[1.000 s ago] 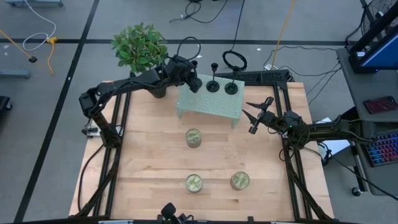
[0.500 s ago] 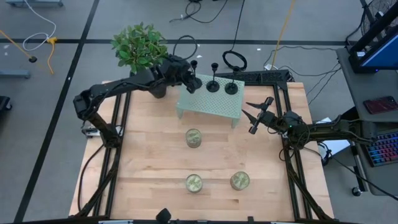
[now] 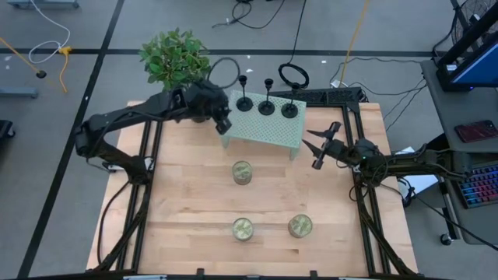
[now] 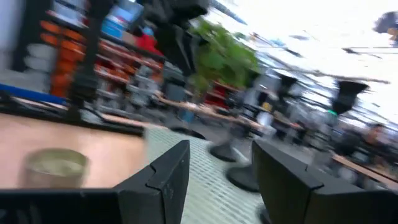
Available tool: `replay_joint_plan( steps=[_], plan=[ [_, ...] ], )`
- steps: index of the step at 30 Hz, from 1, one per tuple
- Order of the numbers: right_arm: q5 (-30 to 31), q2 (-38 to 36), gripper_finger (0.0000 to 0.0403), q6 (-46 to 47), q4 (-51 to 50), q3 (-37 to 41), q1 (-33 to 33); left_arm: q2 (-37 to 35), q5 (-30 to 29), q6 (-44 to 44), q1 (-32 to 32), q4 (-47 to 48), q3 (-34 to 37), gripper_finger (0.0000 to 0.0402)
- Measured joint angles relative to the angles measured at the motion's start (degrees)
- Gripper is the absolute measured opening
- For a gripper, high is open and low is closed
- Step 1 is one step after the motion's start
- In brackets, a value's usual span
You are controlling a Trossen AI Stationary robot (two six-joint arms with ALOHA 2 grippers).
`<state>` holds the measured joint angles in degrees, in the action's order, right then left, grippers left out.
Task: Pick & Place candle stick holders
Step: Put the top scented candle on the shelf
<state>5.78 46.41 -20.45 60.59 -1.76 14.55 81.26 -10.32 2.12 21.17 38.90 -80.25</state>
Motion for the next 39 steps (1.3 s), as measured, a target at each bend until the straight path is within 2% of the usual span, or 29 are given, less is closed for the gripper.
replay_joint_plan(
  steps=[4,7,11,16,20,23,26,31,36,39],
  plan=[
    [-10.0,0.0,0.0164,3.8,1.2,-0.1,0.0,0.1,1.8,-4.7,-4.4,5.8,0.0,0.0104],
    [-14.6,0.0,0.0164,7.6,0.4,-0.6,-0.1,0.4,2.5,-7.3,-7.4,9.5,0.0,0.0104],
    [-19.3,1.2,0.0164,9.6,0.2,-0.6,-2.5,1.4,3.0,-5.7,-10.9,11.3,0.6,0.0104],
    [-19.3,3.6,0.0164,10.8,3.8,-0.6,-7.4,1.2,3.3,-5.0,-15.0,10.8,2.3,0.0104],
    [-19.3,5.1,0.0164,12.7,4.7,-0.6,-10.4,1.1,10.4,-8.7,-18.2,9.3,4.8,0.0104],
    [-19.2,5.9,0.0164,13.3,4.8,-0.6,-11.7,1.3,15.6,-10.9,-20.8,2.9,9.4,0.0104],
    [-19.2,6.2,0.0164,13.4,4.8,-0.6,-12.0,1.2,18.0,-11.2,-23.1,-5.0,13.8,0.0104],
    [-19.1,6.3,0.0164,13.4,4.7,-0.6,-12.0,1.3,17.3,-10.9,-25.5,-11.6,19.6,0.0104],
    [-19.1,6.3,0.0164,12.3,4.7,-0.6,-12.0,1.3,11.3,-9.5,-25.5,-15.5,21.8,0.0104],
    [-19.0,6.3,0.0164,9.7,4.8,-0.6,-12.0,2.7,13.9,-10.6,-25.3,-19.2,21.9,0.0104]
  ],
)
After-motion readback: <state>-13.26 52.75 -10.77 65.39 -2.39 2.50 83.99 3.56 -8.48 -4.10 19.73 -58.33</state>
